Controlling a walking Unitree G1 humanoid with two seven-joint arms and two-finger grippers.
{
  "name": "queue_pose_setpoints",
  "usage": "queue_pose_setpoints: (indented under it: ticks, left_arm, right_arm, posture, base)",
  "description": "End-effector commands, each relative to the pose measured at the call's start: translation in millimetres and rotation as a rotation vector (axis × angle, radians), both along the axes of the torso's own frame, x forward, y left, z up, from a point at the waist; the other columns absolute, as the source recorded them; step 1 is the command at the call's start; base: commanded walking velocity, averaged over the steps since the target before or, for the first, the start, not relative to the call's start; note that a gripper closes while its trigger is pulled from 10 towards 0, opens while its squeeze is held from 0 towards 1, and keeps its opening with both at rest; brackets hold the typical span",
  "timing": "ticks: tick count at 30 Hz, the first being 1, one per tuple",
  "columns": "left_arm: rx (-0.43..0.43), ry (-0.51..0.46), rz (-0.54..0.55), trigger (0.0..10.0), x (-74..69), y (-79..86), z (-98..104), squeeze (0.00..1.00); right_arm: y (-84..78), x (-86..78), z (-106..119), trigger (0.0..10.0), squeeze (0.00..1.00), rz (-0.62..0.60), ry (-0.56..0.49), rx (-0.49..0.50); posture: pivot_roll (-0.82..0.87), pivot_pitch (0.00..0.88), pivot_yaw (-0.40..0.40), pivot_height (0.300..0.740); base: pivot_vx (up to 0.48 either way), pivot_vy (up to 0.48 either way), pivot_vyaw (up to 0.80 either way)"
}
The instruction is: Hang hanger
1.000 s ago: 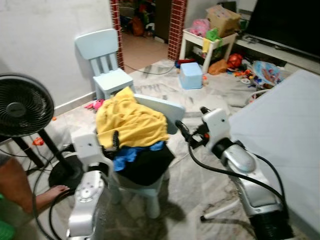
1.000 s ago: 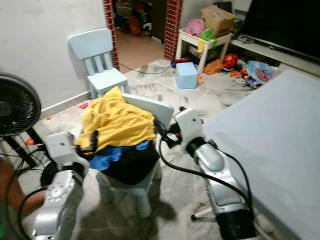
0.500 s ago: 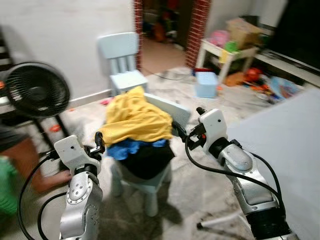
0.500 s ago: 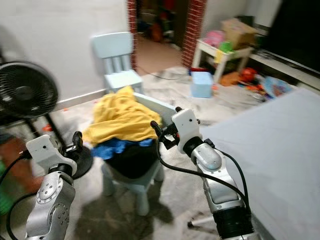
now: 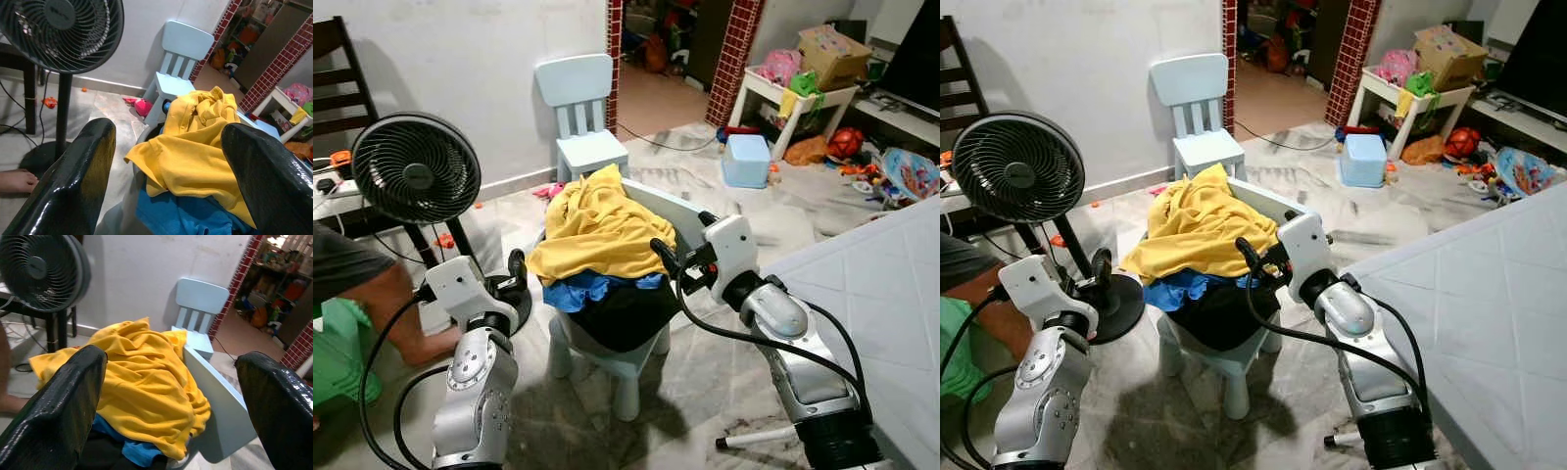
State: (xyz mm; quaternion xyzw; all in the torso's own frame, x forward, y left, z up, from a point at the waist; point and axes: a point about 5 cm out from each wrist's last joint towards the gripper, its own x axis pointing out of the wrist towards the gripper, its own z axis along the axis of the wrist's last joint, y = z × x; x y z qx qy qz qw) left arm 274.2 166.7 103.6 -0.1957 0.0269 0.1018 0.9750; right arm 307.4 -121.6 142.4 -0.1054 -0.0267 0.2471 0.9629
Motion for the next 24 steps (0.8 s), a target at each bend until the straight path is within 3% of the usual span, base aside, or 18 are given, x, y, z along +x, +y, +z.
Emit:
queue_pose_setpoints:
  ticks: [1,10,24]
  left_arm:
    - [-0.068,0.007,-0.037,10.0,2.0,-18.4,-1.9,0.00]
    - [-0.075,0.003,-0.050,10.0,1.3,-20.1,-2.1,0.00]
    - [-0.083,0.003,-0.065,10.0,2.1,-23.0,-3.1,0.00]
  right_arm:
    - [-2.8,1.3,7.7,10.0,0.00,-0.010,-0.028,-0.001]
    - [-2.3,1.3,9.3,10.0,0.00,-0.010,-0.036,-0.001]
    - [-4.7,2.1,11.5,10.0,0.00,-0.035,-0.029,0.036]
  posture:
    - [-0.08,0.000,-0.030,0.740]
    - [-0.08,0.000,-0.032,0.740]
    - [-0.09,0.000,-0.033,0.740]
  base:
    - [0.000,0.000,0.00]
    - [0.000,0.000,0.00]
    - [0.302,0.000,0.00]
